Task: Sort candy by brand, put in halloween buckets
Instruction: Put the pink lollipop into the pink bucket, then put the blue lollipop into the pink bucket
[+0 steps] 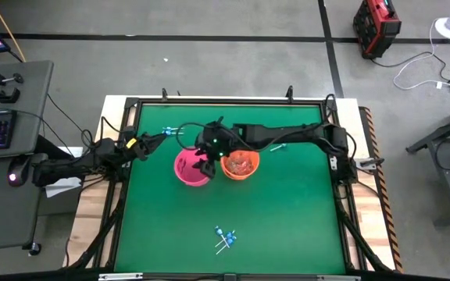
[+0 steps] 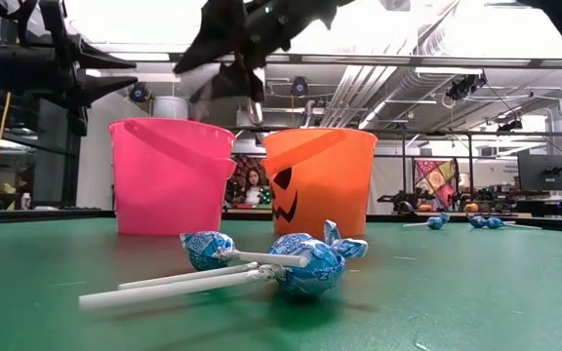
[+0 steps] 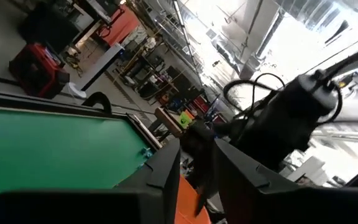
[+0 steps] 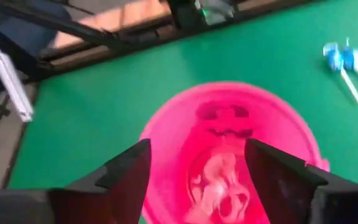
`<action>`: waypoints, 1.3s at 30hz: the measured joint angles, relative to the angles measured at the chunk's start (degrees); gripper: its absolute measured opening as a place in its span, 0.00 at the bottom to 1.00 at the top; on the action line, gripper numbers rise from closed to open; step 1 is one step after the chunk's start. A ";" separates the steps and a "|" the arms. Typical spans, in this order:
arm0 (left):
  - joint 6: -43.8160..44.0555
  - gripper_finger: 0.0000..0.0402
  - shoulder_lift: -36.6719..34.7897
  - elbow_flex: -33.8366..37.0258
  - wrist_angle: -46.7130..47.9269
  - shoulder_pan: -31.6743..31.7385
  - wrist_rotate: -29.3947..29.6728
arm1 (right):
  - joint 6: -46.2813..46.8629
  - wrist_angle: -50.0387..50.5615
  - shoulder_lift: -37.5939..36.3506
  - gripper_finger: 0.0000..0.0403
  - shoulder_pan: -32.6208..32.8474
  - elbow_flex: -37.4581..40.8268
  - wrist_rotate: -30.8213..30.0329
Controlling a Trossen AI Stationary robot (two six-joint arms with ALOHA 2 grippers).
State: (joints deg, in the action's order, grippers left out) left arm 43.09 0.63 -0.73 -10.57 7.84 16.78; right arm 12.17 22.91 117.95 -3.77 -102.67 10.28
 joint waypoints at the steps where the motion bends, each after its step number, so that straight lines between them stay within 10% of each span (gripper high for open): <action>1: -0.40 0.22 0.00 0.00 0.00 0.00 0.00 | -0.28 0.46 -0.10 0.64 -0.32 -1.02 0.72; 14: -10.22 0.34 8.78 -13.52 15.37 0.61 -4.14 | -2.16 12.47 -3.68 0.66 -4.76 -9.18 9.01; 21: -15.96 0.42 33.78 -35.00 39.55 8.85 -6.84 | -5.13 24.41 -10.03 0.66 -7.96 -13.71 2.64; 30: -43.72 0.46 72.83 -58.06 65.04 30.55 -18.09 | -3.02 37.94 -19.96 0.66 -8.10 -14.40 -7.53; 39: -60.96 0.46 97.44 -72.41 71.13 38.00 -17.53 | 2.04 45.88 -23.59 0.66 -1.68 -12.70 -18.30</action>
State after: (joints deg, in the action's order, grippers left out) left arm -17.88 98.07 -73.14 60.56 45.83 -0.76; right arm 14.21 68.79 94.36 -5.45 -115.37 -8.02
